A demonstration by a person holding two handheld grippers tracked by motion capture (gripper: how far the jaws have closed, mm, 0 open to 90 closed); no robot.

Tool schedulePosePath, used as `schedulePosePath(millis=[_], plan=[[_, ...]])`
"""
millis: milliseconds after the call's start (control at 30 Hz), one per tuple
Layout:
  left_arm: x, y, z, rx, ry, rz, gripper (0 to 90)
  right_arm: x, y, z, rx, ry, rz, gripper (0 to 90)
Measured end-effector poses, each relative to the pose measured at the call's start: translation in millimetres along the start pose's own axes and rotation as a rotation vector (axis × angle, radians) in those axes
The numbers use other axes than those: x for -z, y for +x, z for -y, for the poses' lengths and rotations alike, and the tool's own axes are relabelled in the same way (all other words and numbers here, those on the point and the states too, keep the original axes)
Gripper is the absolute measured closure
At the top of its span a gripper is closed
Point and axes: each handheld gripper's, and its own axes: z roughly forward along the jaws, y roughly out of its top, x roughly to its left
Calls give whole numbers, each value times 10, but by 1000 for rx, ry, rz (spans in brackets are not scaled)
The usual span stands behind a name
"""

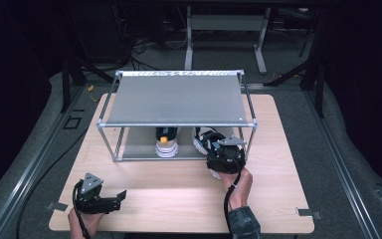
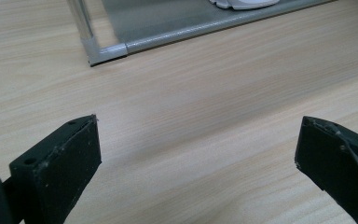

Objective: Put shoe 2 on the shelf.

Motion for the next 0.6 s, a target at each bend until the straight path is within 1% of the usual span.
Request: schedulePosePath(millis=[33, 67, 100, 133, 167, 200, 233, 267, 300, 367, 400, 467, 533, 600], plan=[[-2, -3, 0, -1, 1, 4, 3, -24, -1, -8, 1, -1, -11, 237], [-1, -7, -1, -1, 3, 7, 3, -41, 18, -18, 1, 10, 23, 237], [-2, -10, 1, -2, 1, 9, 3, -65, 24, -24, -3, 9, 23, 237], [-8, -11, 4, -4, -2, 6, 4, -90, 25, -29, -6, 7, -2, 237], [-13, -9, 7, -3, 0, 9, 4, -113, 44, -36, -11, 16, 22, 237], [-15, -6, 13, -1, 1, 11, 3, -138, 51, -42, -7, 20, 24, 237], [-16, -8, 21, 7, -4, 11, 3, -166, 54, -46, -14, 22, 11, 236], [-13, -5, 27, 5, -3, 13, 4, -192, 56, -48, -21, 21, 2, 236], [-14, -4, 33, 4, -1, 13, 4, -219, 65, -52, -25, 26, 18, 236], [-13, -1, 40, 3, 3, 12, 4, -287, 76, -59, -38, 36, 11, 235], [-10, 3, 44, 3, 0, 9, 4, -321, 92, -65, -41, 47, 22, 234], [1, 12, 46, 9, -2, 9, 4, -392, 103, -76, -62, 55, 27, 233], [4, 19, 45, 9, -1, 8, 4, -477, 124, -91, -78, 69, 41, 231], [-2, 20, 45, 8, 3, 10, 4, -578, 159, -95, -106, 87, 57, 218]])
